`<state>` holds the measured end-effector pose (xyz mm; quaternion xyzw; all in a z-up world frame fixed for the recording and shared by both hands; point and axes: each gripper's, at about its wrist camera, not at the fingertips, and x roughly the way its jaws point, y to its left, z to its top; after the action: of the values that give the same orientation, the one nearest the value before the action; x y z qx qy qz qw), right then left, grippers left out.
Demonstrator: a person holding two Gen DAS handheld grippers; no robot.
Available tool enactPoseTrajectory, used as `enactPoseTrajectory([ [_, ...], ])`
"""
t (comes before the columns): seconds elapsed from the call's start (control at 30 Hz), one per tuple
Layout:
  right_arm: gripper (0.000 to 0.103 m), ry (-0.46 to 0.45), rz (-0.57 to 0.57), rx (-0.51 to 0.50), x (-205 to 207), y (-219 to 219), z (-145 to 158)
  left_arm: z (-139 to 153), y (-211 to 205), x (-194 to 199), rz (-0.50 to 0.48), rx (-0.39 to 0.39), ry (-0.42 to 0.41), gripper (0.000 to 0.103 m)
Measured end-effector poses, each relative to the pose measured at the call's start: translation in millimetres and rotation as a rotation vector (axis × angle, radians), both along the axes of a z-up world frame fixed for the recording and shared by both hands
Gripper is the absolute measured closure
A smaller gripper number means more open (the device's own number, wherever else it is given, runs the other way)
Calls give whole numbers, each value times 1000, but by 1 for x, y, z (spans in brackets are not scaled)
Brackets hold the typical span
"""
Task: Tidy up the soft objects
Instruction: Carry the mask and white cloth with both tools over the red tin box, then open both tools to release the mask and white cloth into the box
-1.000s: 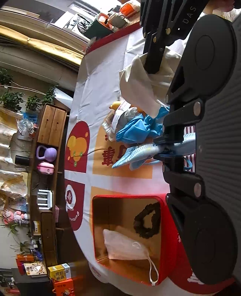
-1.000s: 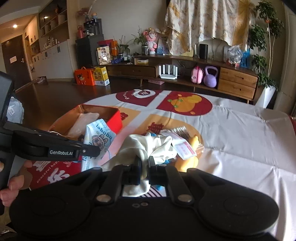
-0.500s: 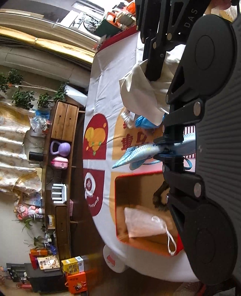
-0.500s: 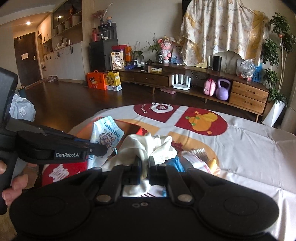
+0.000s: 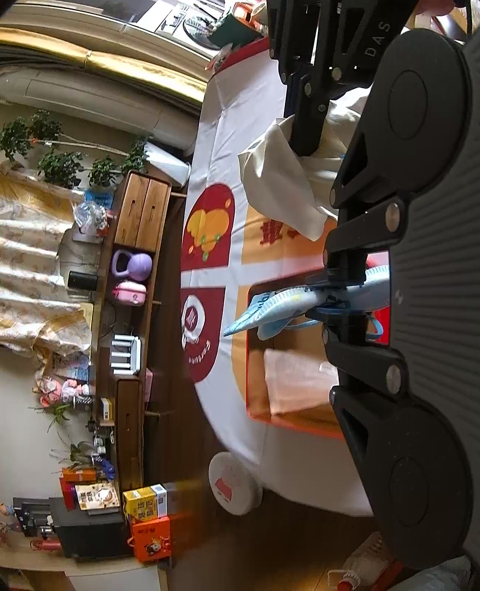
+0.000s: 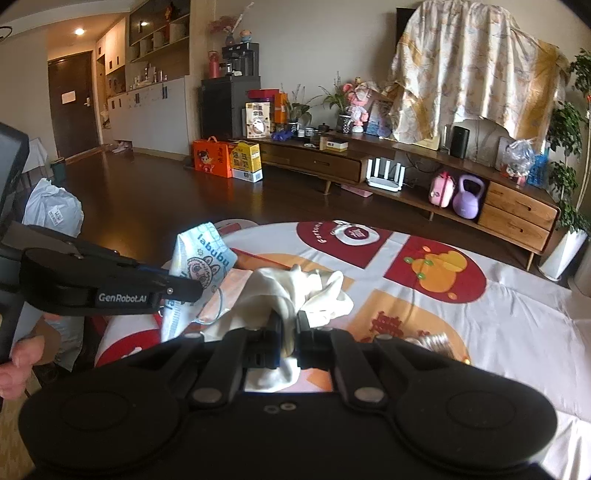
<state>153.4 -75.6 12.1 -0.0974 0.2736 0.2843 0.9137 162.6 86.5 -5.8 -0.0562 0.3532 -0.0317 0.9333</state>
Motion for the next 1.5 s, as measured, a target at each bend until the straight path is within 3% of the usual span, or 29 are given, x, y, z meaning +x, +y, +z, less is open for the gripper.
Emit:
enactPoseTrajectory([
  [0.3,97,28,20,-12,21,33,-10,-3,44,17,60,7,1,93],
  [0.6,97,81,26,-55,52,64,-34,-30,72,44,89,25,63,93],
  [0.97,97,126,29,-97,98,91,-62,-74,70,66,40,34,154,93],
  [1.5,91,213,38,-146,129,110,-106,-111,62,85,8,48,234,93],
])
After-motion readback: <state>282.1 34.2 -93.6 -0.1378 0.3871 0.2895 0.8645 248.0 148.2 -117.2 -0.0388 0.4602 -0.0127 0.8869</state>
